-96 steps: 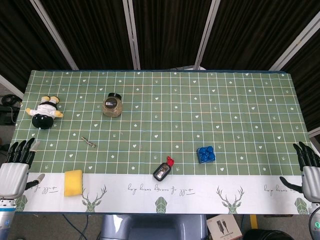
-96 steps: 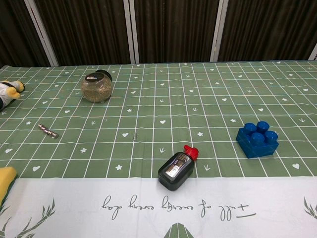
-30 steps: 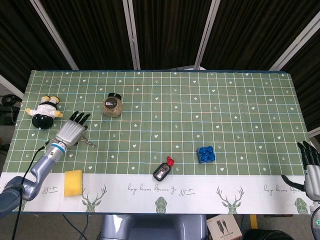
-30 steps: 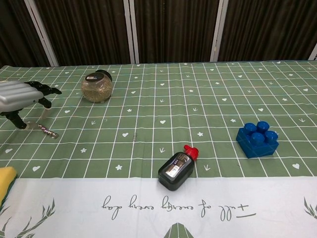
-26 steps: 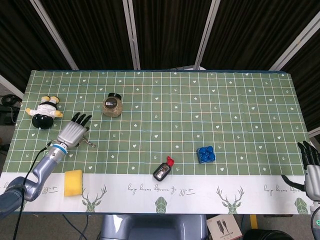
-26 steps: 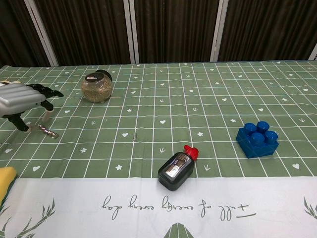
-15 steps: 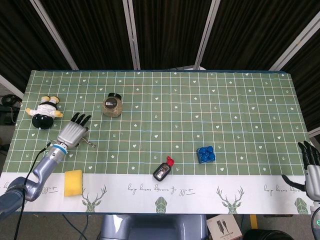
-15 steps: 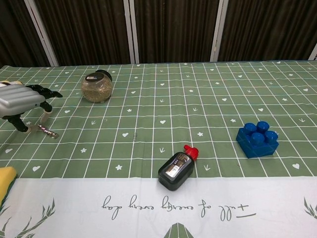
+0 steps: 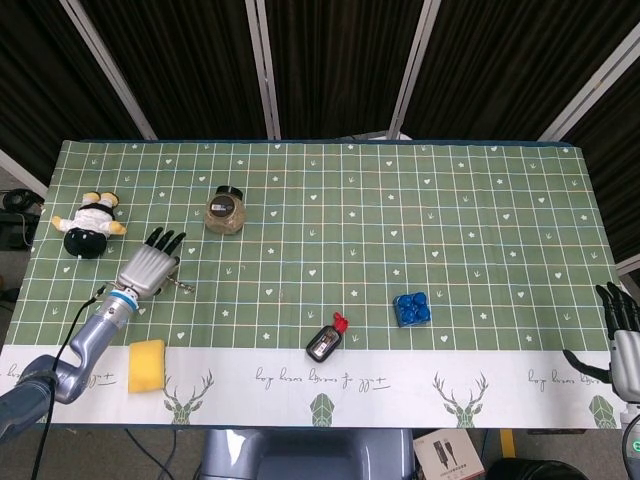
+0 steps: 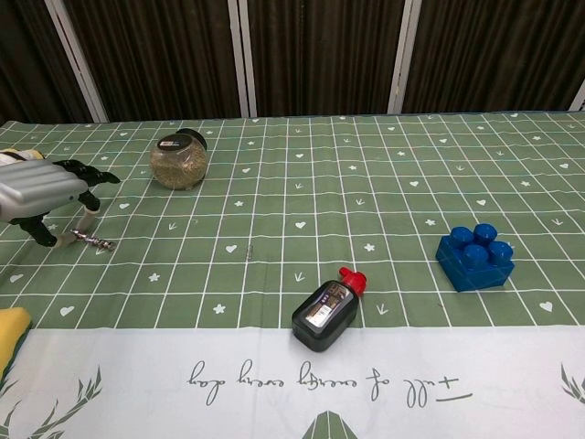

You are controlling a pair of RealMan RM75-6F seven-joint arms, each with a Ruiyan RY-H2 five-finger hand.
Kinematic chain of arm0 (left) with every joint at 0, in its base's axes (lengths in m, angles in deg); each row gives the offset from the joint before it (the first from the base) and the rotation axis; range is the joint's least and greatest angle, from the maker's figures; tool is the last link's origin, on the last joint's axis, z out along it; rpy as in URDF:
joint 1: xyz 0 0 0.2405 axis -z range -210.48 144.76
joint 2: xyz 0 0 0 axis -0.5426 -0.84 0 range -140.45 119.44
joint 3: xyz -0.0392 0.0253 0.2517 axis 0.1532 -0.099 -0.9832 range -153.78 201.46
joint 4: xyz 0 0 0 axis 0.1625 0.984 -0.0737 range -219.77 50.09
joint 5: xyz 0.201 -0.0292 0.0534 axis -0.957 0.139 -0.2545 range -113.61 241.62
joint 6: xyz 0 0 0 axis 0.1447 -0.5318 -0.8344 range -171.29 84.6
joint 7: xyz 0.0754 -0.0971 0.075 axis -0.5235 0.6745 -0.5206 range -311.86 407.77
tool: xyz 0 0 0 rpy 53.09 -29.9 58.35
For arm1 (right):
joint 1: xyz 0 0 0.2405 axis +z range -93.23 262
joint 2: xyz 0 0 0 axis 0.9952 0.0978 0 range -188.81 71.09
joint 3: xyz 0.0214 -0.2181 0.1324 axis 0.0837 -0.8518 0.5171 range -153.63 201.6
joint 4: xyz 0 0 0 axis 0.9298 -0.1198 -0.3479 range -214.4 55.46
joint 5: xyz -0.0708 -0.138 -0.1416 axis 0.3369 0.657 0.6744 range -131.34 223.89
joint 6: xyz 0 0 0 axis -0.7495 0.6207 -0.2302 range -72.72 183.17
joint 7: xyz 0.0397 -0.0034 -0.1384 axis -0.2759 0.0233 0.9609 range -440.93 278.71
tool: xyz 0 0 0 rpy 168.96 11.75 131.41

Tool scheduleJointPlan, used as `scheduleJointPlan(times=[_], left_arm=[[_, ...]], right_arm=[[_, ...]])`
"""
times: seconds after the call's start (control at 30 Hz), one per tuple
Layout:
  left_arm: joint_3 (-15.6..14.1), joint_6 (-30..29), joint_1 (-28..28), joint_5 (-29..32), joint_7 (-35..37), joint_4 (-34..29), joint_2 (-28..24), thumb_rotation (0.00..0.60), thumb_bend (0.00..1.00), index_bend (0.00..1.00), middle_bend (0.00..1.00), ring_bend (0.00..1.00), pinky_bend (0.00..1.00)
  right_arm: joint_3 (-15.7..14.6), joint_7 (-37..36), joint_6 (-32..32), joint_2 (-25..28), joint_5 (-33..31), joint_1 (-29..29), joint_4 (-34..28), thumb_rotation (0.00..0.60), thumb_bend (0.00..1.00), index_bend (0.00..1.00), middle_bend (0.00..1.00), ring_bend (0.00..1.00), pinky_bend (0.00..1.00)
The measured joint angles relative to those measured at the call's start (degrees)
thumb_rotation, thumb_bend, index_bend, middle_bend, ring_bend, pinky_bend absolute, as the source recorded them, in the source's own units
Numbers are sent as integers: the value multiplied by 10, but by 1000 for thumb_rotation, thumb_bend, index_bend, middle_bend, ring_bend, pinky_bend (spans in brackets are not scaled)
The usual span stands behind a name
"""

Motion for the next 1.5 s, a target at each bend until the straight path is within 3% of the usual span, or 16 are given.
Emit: scheduleJointPlan(times=[0.37, 0.9, 1.5], left_arm=[[-1, -30, 8, -16, -22, -28, -26, 600, 433, 620, 0, 0, 0], [-8, -96, 84, -126, -165, -127, -102, 600, 437, 629, 0, 0, 0], [-44, -111, 186, -277, -319, -99, -84, 600, 445, 637, 0, 0, 0]], right_arm=[[-1, -2, 1, 1, 0, 0, -3, 600, 102, 62, 0, 0, 121], [0, -17, 8, 2, -1, 1, -6, 600, 102, 62, 0, 0, 121], [3, -34, 16, 6, -7, 2, -12, 600, 102, 62, 0, 0, 120]])
